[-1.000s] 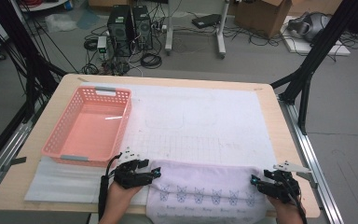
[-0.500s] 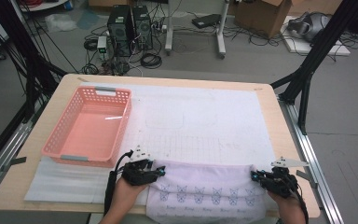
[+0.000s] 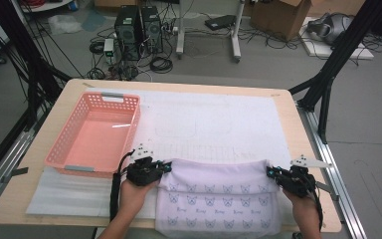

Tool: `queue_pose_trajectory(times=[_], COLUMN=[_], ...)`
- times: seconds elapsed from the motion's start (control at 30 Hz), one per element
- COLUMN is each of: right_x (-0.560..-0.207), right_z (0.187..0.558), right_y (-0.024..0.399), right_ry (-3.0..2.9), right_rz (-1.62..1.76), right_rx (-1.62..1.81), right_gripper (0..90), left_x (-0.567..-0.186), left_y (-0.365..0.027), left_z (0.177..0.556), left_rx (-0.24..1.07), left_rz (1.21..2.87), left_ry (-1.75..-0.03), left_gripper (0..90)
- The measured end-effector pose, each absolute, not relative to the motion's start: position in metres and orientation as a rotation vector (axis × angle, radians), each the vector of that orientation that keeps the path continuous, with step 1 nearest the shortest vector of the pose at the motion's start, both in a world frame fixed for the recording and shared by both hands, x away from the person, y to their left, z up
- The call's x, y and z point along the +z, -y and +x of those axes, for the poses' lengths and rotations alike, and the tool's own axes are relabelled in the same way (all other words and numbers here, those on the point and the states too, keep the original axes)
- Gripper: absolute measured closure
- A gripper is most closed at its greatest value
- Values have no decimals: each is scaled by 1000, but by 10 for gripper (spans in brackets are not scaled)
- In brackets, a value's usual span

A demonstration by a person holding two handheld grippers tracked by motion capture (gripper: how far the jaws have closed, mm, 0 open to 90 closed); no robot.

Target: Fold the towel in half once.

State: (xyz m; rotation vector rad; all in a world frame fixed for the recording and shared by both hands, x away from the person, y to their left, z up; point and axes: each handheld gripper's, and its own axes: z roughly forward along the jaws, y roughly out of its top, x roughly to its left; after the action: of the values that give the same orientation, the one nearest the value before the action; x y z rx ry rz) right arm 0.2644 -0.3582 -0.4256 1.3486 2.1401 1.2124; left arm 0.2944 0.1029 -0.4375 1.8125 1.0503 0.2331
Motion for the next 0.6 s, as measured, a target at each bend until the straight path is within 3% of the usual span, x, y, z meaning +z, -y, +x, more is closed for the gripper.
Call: queue_pose_trajectory(times=[0.3,0.6], right_x=[-418,-411], right_z=[317,363], right_y=[353,349], right_ry=[-2086,-2075], right_rz=[1374,1364], right_rx=[1183,1116], right_gripper=[849,849], left_x=[-417,-420], left_y=[-98,-94], left_z=[345,389], left_rx=[305,329], left_rz=[1798,1789], left_ry=[-1098,-1162], left_gripper=[819,818])
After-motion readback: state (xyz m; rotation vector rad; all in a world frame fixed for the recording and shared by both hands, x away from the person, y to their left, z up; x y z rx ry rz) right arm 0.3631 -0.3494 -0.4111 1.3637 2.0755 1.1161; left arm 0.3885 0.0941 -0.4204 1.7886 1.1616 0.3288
